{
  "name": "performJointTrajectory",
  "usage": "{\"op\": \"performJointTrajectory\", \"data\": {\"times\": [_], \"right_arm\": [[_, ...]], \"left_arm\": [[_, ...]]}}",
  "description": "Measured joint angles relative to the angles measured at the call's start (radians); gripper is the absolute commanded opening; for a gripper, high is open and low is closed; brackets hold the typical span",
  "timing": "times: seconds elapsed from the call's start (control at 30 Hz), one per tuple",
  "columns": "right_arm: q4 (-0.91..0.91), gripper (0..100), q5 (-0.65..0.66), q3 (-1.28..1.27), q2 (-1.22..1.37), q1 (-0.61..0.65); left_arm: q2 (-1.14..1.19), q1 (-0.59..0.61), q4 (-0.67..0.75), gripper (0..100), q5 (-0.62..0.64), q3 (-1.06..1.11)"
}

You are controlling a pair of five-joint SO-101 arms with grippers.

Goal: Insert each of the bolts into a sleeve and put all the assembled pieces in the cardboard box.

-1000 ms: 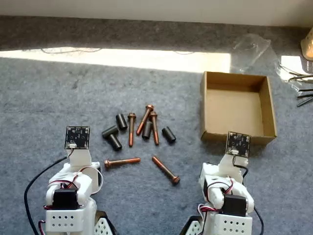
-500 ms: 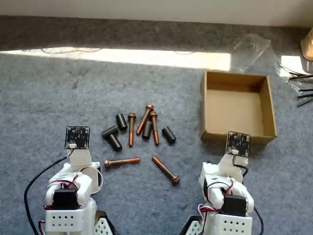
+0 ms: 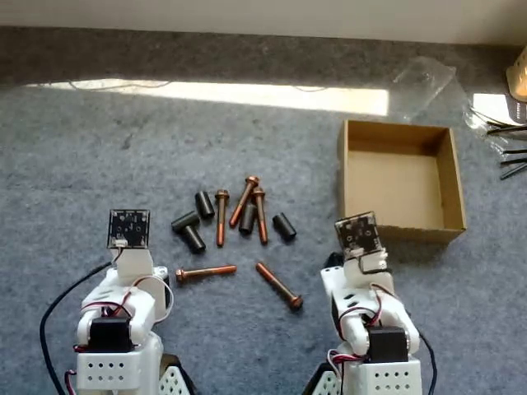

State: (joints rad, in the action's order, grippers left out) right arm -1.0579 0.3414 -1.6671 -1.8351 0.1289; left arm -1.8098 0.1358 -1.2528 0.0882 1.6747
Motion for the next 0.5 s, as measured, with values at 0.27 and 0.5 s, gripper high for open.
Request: {"op": "performJointTrajectory", "data": {"times": [0.27,0.5], "right_arm": [[-0.006,0.6,0.078,0.000,0.000,0.005],[-0.144,0.6,0.269,0.000,0.000,0.015]], "left_arm": [[0.000,0.000,0.069,1,-0.331,0.000],[0.000,-0.003,0.071,1,-0.580,0.000]]}}
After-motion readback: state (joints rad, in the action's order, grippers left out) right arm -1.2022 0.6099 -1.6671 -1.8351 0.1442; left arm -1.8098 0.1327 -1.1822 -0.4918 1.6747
